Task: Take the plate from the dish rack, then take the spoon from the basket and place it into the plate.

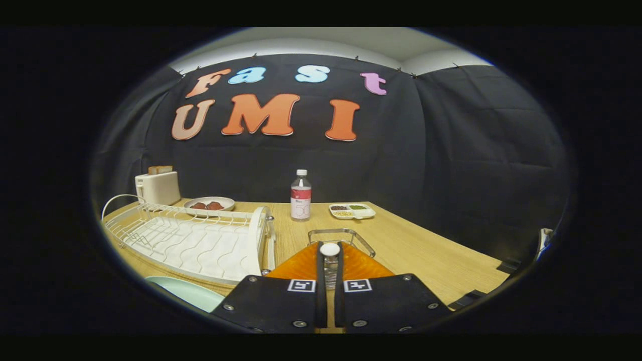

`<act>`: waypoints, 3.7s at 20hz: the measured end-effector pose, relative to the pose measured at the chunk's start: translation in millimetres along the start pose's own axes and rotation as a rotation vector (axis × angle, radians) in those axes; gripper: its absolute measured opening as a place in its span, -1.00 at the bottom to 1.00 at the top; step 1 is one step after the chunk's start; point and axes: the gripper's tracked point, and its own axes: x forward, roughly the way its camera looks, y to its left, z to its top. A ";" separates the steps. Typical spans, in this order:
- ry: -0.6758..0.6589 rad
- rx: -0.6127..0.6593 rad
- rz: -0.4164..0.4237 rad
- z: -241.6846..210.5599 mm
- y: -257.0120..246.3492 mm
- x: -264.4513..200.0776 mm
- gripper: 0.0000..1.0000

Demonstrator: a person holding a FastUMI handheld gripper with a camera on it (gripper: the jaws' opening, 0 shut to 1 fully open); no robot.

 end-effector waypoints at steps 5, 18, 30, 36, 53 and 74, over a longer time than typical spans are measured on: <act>-0.021 0.008 0.016 12.5 -0.2 -7.4 -0.90; -0.141 0.020 0.042 75.5 -16.9 -71.5 -0.90; -0.166 0.029 0.203 78.4 29.5 -157.9 -0.90; -0.162 0.036 0.296 63.0 70.1 -190.1 -0.90; -0.081 -0.003 0.451 -5.1 135.7 -191.2 -0.90; 0.021 -0.025 0.329 -16.5 82.5 -152.3 0.95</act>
